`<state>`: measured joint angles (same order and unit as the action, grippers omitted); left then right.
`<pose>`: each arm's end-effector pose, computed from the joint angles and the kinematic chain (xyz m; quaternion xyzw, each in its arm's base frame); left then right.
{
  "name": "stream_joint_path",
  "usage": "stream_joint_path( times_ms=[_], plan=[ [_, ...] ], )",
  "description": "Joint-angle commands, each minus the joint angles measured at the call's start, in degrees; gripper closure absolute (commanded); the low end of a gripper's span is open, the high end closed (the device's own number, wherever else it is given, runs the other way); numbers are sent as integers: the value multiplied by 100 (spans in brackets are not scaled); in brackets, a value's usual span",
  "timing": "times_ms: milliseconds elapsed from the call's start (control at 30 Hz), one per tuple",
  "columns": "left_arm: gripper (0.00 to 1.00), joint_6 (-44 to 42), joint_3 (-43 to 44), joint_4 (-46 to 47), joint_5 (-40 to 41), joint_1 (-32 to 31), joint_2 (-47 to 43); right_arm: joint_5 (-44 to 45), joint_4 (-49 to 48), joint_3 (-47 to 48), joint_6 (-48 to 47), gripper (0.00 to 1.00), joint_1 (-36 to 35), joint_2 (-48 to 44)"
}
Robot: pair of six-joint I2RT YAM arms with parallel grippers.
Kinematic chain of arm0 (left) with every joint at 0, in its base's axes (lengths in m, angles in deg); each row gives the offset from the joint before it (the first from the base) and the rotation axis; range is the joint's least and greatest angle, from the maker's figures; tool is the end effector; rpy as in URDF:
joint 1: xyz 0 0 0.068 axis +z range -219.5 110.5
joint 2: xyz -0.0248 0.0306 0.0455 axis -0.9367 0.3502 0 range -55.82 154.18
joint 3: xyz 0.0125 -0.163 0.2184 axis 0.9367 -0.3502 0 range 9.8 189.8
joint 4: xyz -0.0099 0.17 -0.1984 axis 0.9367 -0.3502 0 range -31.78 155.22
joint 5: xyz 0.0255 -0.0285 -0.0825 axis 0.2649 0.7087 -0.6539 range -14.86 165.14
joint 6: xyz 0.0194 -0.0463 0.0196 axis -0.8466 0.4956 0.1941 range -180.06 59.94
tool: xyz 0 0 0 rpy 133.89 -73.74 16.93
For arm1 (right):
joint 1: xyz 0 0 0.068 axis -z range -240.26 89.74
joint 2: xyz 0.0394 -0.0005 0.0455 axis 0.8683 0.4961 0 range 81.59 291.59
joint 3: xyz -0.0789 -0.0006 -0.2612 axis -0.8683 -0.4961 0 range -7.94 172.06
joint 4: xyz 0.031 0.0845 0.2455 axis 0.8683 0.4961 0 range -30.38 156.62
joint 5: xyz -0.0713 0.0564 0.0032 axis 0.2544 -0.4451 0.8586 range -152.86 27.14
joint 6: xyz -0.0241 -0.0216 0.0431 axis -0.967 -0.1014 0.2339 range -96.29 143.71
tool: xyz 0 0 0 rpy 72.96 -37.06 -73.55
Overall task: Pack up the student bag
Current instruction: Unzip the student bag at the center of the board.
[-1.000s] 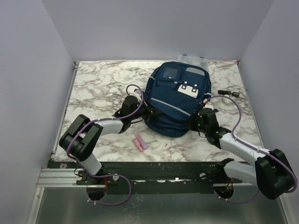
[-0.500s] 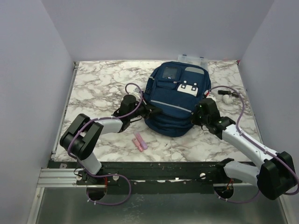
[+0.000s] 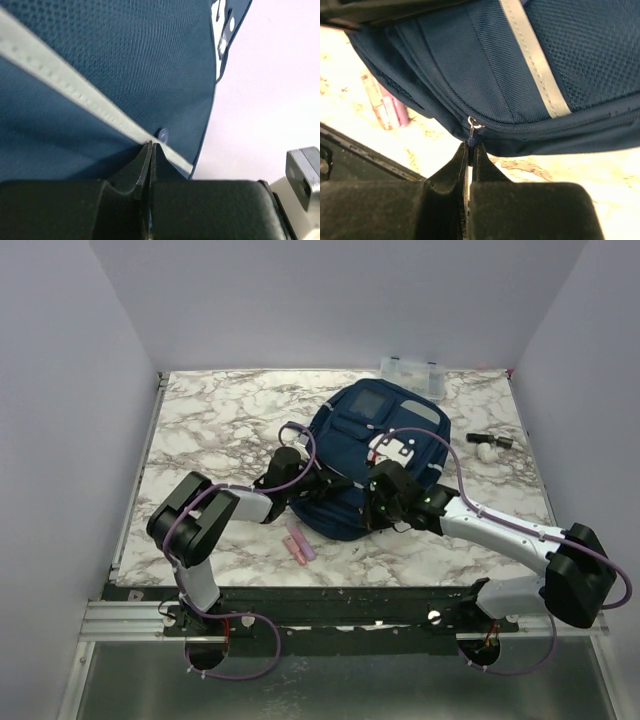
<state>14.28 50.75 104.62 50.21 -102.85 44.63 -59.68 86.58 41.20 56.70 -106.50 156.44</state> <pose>0.2789 -0.2014 0.1560 -0.1645 0.7929 -0.5560 0.1872 0.1841 0.1895 0.2290 -0.1004 0.9417 0.1838 0.2633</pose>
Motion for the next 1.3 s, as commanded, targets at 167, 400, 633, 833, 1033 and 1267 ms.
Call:
stream_joint_path(
  times_ms=[167,400,633,833,1033,1267],
  plan=[
    [92,-450,-511,419,-34,96,-562,-27,-543,147,396,99,-237,-192],
    [56,-1802,-710,-685,-513,298,-1925,121,-308,-87,483,54,-206,-719],
    [48,-2397,-1210,-1182,-384,-198,-2627,153,-608,-619,1319,45,593,-1668],
    [47,-2893,-852,-2248,923,-1455,-2508,-2101,-1661,-1126,1702,33,2326,-1524],
    [47,-3269,-190,-3053,1669,-1792,-2025,-3058,-2486,-1389,1986,35,2507,-809],
    [51,-3654,637,-3841,1993,-2000,-1351,-3000,-2643,-1562,2088,36,2506,-664]
  ],
)
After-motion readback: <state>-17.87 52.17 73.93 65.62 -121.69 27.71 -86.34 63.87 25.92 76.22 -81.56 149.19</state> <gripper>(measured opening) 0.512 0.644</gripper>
